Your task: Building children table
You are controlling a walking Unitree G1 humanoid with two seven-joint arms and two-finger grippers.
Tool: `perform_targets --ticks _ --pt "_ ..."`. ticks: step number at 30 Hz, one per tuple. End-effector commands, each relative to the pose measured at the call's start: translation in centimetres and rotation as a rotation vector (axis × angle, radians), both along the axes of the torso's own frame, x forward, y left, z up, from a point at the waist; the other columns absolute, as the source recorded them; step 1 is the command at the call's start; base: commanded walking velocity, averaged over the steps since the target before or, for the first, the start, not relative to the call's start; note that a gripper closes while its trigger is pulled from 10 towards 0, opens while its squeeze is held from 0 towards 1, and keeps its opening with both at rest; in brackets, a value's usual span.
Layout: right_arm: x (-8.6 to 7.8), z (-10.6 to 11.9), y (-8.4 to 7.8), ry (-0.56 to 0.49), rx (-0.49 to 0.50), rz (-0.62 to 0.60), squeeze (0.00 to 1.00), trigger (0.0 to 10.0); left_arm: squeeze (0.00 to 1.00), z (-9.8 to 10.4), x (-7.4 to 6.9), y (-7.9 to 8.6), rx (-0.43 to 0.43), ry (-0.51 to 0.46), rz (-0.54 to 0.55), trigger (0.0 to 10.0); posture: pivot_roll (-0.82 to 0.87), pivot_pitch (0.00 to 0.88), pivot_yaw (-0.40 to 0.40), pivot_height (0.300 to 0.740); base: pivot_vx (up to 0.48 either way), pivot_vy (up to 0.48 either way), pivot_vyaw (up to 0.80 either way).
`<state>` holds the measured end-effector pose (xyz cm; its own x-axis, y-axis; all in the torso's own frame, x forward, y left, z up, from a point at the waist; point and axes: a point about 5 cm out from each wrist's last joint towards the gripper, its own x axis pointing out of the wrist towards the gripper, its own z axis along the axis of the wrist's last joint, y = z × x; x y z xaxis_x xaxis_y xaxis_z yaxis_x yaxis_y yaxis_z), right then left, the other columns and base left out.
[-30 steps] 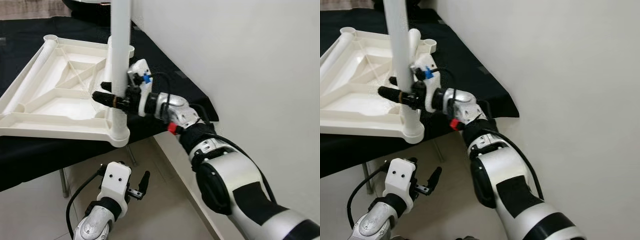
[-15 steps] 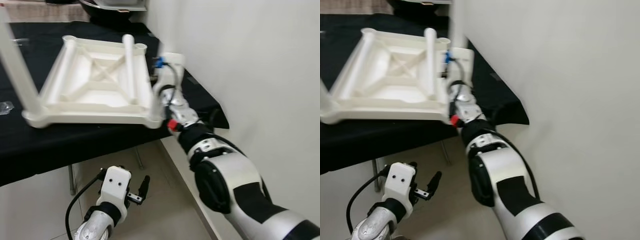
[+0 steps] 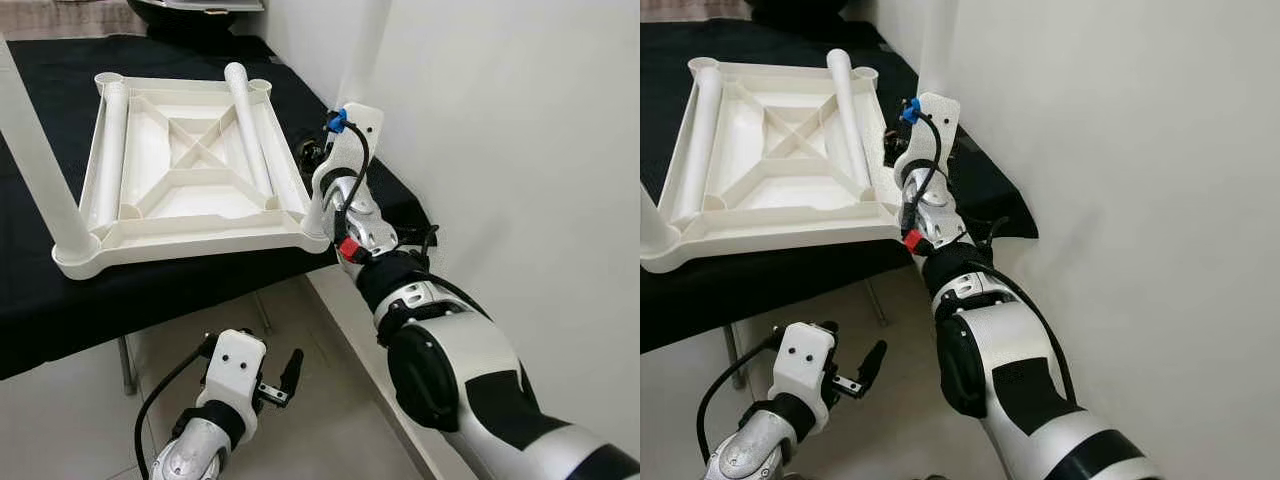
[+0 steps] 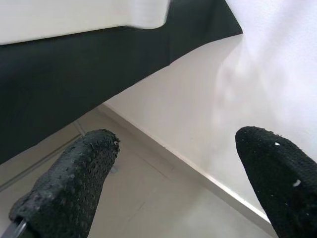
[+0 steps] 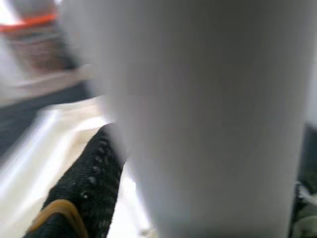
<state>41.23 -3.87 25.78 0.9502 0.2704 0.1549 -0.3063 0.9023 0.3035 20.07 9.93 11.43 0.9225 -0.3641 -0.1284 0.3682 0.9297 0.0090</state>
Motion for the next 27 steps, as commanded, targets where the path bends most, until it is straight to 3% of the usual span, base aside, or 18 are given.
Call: perform_targets --ticks 1,2,3,4,5,6,7,9,10,12,16,18,19,20,21,25,27 --pt "-0.6 0.5 1.4 -0.044 0.021 0.250 0.00 10.0 0.00 -0.4 -0.2 -0.3 -0.001 0.018 -0.014 10.0 0.12 0.069 -0.175 0.740 0.000 0.000 0.00" --pt "-1.0 0.4 1.5 -0.077 0.003 0.432 0.00 10.0 0.00 -0.4 -0.2 -0.3 -0.001 0.016 -0.015 10.0 0.12 0.069 -0.176 0.740 0.000 0.000 0.00" --pt "-1.0 0.4 1.5 -0.077 0.003 0.432 0.00 10.0 0.00 -0.4 -0.2 -0.3 -0.001 0.016 -0.015 10.0 0.12 0.069 -0.176 0.740 0.000 0.000 0.00" --pt "-1.8 -0.1 1.3 -0.127 -0.062 0.660 0.00 10.0 0.00 -0.3 -0.1 -0.3 -0.001 0.015 -0.014 10.0 0.12 0.072 -0.178 0.740 0.000 0.000 0.00" --pt "-1.8 -0.1 1.3 -0.127 -0.062 0.660 0.00 10.0 0.00 -0.3 -0.1 -0.3 -0.001 0.015 -0.014 10.0 0.12 0.072 -0.178 0.740 0.000 0.000 0.00" --pt "-2.2 -0.5 1.0 -0.141 -0.095 0.773 0.00 10.0 0.00 -0.3 -0.1 -0.3 -0.003 0.014 -0.013 10.0 0.12 0.073 -0.179 0.740 0.000 0.000 0.00" --pt "-2.2 -0.5 1.0 -0.141 -0.095 0.773 0.00 10.0 0.00 -0.3 -0.1 -0.3 -0.003 0.014 -0.013 10.0 0.12 0.073 -0.179 0.740 0.000 0.000 0.00" --pt "-3.1 -1.2 0.5 -0.171 -0.174 0.967 0.00 10.0 0.00 -0.3 -0.1 -0.3 -0.004 0.014 -0.011 10.0 0.12 0.078 -0.181 0.740 0.000 0.000 0.00" --pt "-3.1 -1.2 0.5 -0.171 -0.174 0.967 0.00 10.0 0.00 -0.3 -0.1 -0.3 -0.004 0.014 -0.011 10.0 0.12 0.078 -0.181 0.740 0.000 0.000 0.00" --pt "-3.8 -1.5 1.2 -0.189 -0.240 1.097 0.00 10.0 0.00 -0.3 -0.1 -0.2 -0.005 0.013 -0.009 10.0 0.13 0.084 -0.181 0.740 0.000 0.000 0.00" --pt "-4.2 -1.8 2.4 -0.184 -0.300 1.159 0.00 10.0 0.00 -0.3 -0.1 -0.3 -0.003 0.014 -0.006 10.0 0.13 0.083 -0.186 0.740 0.000 0.000 0.00" --pt "-4.2 -2.0 3.1 -0.179 -0.346 1.126 0.00 10.0 0.00 -0.3 -0.1 -0.3 -0.003 0.013 -0.005 10.0 0.13 0.087 -0.188 0.740 0.000 0.000 0.00" --pt "-4.2 -2.0 3.7 -0.179 -0.370 1.102 0.00 3.9 0.00 -0.2 -0.1 -0.3 -0.003 0.013 -0.004 10.0 0.13 0.088 -0.188 0.740 0.000 0.000 0.00" --pt "-4.2 -2.0 3.7 -0.179 -0.370 1.102 0.00 3.9 0.00 -0.2 -0.1 -0.3 -0.003 0.013 -0.004 10.0 0.13 0.088 -0.188 0.740 0.000 0.000 0.00" --pt "-4.3 -1.8 4.4 -0.185 -0.373 1.079 0.00 0.0 0.00 -0.2 -0.1 -0.3 -0.004 0.011 -0.003 10.0 0.14 0.091 -0.191 0.740 0.000 0.000 0.00" --pt "-4.3 -1.0 5.6 -0.201 -0.325 1.011 0.00 0.0 0.00 -0.2 -0.1 -0.3 -0.007 0.011 -0.001 10.0 0.13 0.099 -0.193 0.740 0.000 0.000 0.00" --pt "-3.3 -0.5 5.6 -0.165 -0.298 0.803 0.00 0.0 0.00 -0.2 0.0 -0.3 -0.010 0.013 -0.001 10.0 0.13 0.100 -0.192 0.740 0.000 0.000 0.00"
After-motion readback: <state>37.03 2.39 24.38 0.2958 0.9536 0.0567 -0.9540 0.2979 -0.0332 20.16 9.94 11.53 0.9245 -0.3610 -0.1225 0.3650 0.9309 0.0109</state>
